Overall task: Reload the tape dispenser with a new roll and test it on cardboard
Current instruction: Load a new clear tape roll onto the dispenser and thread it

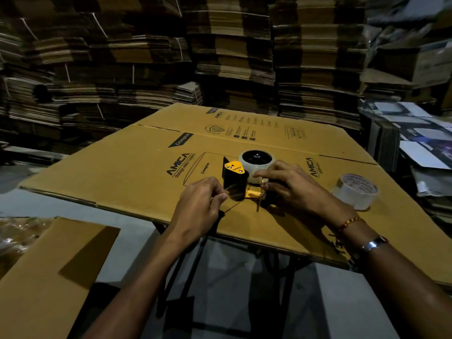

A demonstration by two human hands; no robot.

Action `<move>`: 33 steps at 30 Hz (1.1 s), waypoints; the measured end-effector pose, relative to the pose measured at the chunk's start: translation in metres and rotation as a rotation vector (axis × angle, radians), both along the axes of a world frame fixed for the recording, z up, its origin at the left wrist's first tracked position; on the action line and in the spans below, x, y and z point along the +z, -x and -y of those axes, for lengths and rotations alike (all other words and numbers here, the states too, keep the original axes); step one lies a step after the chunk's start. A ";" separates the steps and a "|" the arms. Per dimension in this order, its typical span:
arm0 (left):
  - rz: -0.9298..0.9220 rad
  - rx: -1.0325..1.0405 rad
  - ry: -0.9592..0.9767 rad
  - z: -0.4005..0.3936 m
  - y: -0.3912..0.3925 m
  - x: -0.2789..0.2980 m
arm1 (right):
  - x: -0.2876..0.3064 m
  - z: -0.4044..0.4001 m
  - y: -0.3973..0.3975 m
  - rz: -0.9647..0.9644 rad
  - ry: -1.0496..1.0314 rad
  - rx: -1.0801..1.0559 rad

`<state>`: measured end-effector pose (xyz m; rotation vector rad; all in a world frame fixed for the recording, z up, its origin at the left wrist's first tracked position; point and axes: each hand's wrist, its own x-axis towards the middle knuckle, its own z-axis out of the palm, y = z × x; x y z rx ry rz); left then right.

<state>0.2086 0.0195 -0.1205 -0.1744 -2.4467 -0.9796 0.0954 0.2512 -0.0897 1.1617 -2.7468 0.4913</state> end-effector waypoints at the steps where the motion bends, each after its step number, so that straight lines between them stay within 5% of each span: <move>1: -0.010 0.006 0.008 -0.002 -0.002 0.000 | -0.001 0.000 0.001 0.001 0.006 0.001; 33: 0.018 -0.045 0.137 0.022 0.010 0.005 | 0.023 -0.011 0.019 0.137 0.020 0.077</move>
